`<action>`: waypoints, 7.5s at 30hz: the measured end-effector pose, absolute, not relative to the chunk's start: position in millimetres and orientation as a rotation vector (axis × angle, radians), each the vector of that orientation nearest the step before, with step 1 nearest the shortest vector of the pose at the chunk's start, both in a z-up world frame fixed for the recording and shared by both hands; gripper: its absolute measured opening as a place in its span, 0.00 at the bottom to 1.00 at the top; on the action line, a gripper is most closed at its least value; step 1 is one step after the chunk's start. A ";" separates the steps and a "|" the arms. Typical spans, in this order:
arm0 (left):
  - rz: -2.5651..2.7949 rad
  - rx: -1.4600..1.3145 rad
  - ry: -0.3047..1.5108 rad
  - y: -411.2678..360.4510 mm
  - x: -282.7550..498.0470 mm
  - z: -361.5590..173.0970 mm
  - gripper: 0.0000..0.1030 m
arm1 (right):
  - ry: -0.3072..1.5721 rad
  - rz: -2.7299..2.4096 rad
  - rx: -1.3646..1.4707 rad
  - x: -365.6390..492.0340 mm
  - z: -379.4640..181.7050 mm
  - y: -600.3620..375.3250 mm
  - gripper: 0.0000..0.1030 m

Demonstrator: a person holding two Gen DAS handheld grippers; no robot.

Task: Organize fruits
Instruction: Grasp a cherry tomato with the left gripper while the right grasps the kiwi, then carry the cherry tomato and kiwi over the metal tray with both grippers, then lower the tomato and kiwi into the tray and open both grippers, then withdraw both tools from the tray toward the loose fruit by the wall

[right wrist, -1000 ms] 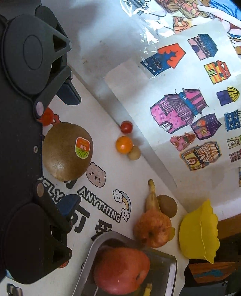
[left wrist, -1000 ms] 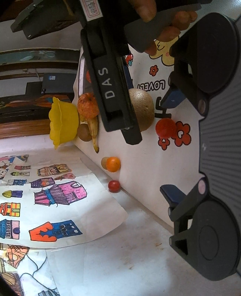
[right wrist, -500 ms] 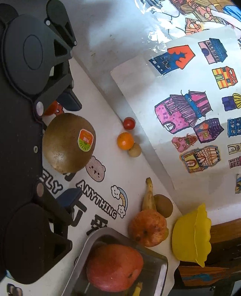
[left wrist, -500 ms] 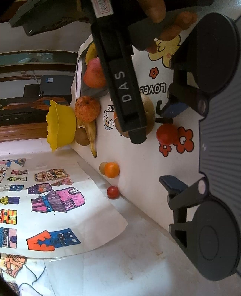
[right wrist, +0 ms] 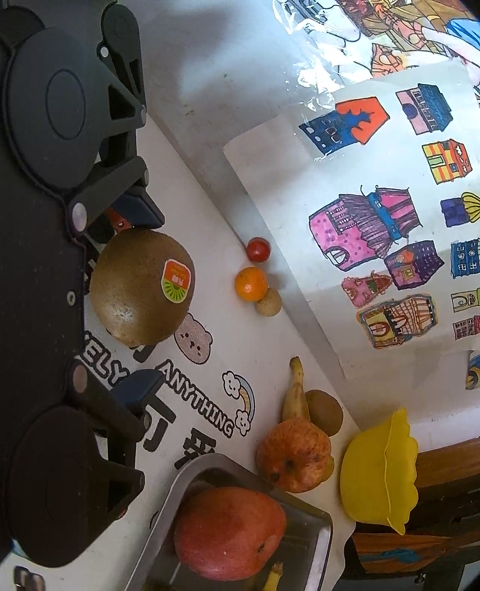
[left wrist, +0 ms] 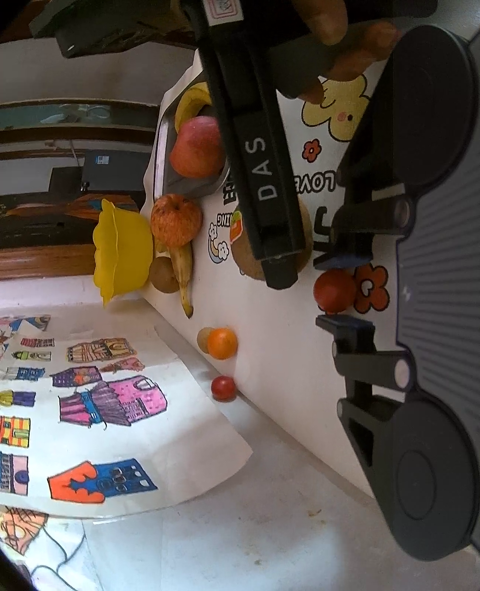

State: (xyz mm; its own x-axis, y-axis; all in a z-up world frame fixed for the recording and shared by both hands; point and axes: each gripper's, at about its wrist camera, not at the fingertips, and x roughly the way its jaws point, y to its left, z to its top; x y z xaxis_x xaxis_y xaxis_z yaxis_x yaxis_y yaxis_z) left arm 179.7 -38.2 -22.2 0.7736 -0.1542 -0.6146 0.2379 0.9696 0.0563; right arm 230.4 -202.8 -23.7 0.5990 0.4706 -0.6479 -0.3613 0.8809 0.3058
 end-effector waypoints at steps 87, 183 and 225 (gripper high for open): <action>-0.459 0.104 0.508 -240.6 295.2 19.0 0.24 | 0.582 0.133 0.049 198.9 -5.4 -409.8 0.66; -0.173 -0.057 0.393 -59.4 109.1 68.7 0.99 | 0.359 -0.010 0.046 19.9 84.9 -312.8 0.99; -0.057 0.022 0.508 12.7 123.8 43.9 0.99 | 0.383 0.339 -0.201 84.5 95.1 -232.9 0.99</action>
State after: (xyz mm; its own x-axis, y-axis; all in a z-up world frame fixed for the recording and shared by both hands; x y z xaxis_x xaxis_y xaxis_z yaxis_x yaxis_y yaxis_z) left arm 123.8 12.7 43.9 0.8722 -0.0490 -0.4867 0.0598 0.9982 0.0068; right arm 84.5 -232.9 95.1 0.8723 0.2851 -0.3971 -0.3600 0.9242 -0.1272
